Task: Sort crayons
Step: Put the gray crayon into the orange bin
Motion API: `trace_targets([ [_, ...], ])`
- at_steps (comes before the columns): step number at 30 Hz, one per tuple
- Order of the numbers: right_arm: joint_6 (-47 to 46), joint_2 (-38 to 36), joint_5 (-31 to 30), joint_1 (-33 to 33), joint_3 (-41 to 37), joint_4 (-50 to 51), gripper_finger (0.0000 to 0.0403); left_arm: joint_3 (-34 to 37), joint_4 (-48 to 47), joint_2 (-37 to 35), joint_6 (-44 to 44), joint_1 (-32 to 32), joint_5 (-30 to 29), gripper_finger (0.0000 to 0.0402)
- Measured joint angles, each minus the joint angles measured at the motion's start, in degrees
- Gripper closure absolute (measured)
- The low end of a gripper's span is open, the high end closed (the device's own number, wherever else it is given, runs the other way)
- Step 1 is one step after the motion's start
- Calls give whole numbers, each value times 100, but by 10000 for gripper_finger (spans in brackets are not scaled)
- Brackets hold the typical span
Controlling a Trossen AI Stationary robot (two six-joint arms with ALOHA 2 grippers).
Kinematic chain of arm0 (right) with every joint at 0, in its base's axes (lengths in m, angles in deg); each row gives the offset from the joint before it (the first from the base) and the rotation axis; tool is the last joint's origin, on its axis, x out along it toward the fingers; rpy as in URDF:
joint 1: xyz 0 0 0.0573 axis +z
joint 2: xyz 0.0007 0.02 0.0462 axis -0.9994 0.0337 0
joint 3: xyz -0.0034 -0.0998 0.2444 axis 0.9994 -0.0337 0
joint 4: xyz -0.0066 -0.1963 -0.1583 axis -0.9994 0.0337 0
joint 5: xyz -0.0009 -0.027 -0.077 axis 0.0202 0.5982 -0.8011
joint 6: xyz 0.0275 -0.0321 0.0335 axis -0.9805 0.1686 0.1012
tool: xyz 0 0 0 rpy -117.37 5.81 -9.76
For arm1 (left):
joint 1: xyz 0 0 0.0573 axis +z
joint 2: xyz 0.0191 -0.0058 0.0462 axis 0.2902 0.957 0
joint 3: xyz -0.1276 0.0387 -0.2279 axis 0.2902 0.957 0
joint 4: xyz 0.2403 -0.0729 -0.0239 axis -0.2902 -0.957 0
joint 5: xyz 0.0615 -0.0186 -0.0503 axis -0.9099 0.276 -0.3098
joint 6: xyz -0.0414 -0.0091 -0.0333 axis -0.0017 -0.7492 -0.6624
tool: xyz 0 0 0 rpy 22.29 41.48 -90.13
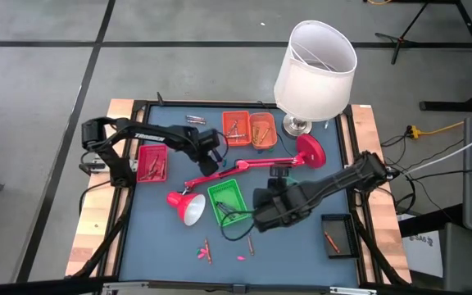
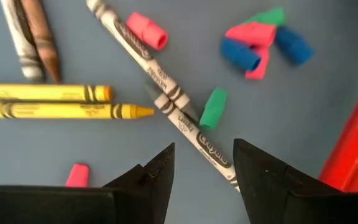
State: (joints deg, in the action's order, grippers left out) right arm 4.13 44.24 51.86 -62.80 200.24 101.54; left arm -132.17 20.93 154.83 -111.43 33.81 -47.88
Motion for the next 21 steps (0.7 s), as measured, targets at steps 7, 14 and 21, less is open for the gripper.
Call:
trace_targets([
  [7,-765,-1000,15,-19,-1760,-147,276,-2,65,375,-56,-12,0,255],
  [14,-1062,-2454,254,-14,-3630,-1505,276,-21,42,487,-188,-18,-34,266],
  [21,-761,-4165,338,-16,-5549,-3971,276,-17,17,496,-200,-16,-21,315],
])
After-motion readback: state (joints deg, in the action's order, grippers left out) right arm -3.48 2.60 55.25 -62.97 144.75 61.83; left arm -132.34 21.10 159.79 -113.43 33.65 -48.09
